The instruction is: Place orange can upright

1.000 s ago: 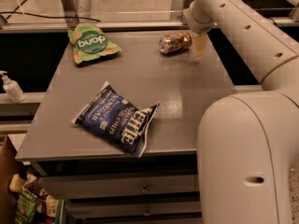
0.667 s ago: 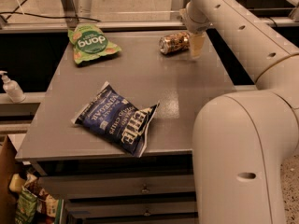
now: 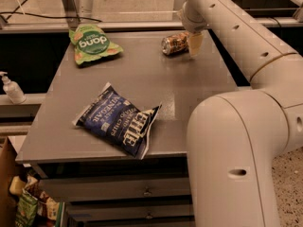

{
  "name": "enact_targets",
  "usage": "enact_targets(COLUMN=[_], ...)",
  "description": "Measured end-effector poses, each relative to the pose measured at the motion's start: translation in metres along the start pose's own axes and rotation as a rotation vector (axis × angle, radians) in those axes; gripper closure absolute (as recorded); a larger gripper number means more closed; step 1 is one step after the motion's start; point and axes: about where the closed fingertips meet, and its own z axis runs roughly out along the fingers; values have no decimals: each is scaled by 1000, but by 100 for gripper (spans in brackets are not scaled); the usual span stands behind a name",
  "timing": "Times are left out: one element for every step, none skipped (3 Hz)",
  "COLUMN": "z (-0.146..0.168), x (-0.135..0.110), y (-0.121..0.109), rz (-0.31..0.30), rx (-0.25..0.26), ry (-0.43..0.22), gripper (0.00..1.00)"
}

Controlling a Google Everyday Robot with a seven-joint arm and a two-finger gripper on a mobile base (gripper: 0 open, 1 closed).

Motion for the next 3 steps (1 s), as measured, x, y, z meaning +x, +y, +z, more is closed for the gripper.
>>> enact_targets(z=[8, 14, 18], x=[-7, -12, -13], y=[2, 7, 14], rz=[-17, -28, -33], rx=[-22, -41, -61], ry=[4, 6, 13], gripper=[24, 46, 70])
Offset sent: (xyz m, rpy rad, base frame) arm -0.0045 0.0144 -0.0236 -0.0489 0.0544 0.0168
